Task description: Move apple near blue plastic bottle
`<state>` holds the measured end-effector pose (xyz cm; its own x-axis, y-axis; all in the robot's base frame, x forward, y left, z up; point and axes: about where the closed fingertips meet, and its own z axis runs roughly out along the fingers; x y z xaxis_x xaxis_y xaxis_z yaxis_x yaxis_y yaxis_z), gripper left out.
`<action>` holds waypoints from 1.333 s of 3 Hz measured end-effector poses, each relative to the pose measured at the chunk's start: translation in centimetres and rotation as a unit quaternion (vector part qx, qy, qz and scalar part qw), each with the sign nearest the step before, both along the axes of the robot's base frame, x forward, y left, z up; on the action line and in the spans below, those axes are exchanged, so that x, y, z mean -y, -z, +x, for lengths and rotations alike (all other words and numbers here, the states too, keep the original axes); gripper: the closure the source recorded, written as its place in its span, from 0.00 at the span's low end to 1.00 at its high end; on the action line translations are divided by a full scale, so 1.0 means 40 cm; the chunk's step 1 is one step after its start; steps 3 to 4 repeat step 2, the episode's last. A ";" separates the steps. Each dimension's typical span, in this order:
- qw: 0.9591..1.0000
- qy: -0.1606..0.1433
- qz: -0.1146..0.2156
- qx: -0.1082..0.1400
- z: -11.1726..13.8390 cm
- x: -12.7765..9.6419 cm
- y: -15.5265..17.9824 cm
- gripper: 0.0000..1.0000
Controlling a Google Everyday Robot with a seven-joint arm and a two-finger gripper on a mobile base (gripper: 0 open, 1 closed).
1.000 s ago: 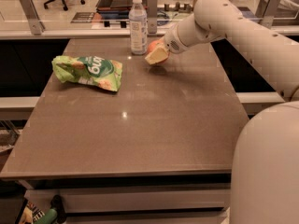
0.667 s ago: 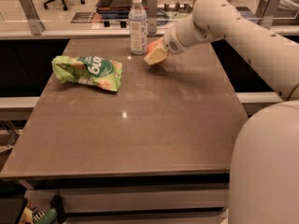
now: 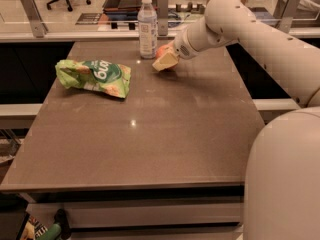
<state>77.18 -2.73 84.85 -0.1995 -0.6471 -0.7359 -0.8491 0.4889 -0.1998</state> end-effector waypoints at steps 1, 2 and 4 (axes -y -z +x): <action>1.000 -0.002 0.000 -0.002 0.000 -0.006 0.006 0.00; 1.000 -0.002 0.000 -0.002 0.000 -0.006 0.006 0.00; 1.000 -0.002 0.000 -0.002 0.000 -0.006 0.006 0.00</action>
Offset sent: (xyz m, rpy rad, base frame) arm 0.0000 0.0021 -0.0021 -0.0001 0.0031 0.0030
